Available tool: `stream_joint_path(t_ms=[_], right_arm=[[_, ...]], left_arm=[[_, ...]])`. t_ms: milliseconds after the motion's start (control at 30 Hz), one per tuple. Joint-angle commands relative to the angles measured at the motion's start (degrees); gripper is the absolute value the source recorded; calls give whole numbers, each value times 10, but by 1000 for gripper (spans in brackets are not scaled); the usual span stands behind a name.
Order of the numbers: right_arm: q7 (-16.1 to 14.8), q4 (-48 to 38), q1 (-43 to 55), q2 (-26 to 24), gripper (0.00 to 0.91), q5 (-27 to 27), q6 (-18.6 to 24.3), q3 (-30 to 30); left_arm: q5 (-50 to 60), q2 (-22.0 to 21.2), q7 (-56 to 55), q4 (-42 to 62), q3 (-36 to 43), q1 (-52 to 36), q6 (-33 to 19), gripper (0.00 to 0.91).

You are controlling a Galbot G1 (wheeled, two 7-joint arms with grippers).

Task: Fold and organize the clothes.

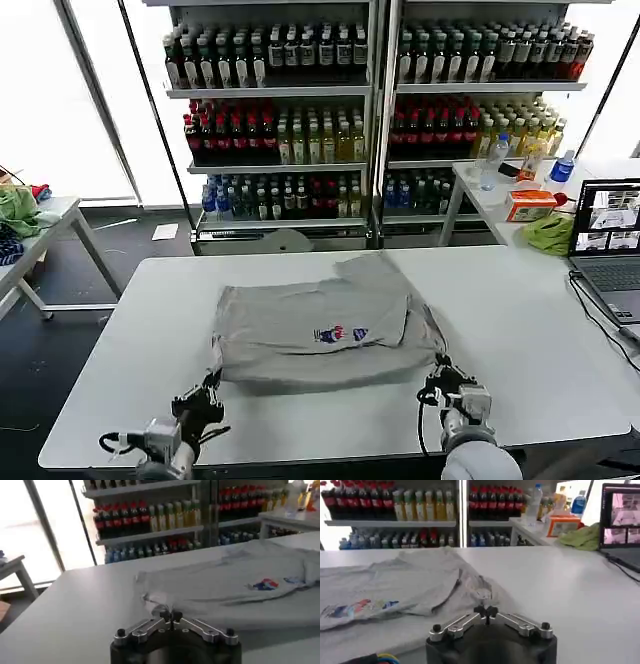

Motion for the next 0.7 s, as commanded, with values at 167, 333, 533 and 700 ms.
stream_joint_path(t_ms=[167,333,533,700], right_arm=[[8,28,-85,-4,0,-13,19,8],[8,34,-108,6,0,-28,35,6],[11,41,-120,6,0,-33,40,14],[14,34,-125,12,171,-39,46,12]], left_arm=[[37,-26,-10,-38,-1,116,-21,0],[44,-28,-9,-24,-3,113,-26,0],[44,-28,-8,-6,-6,107,-30,0],[42,-26,-7,0,-2,106,-31,0]])
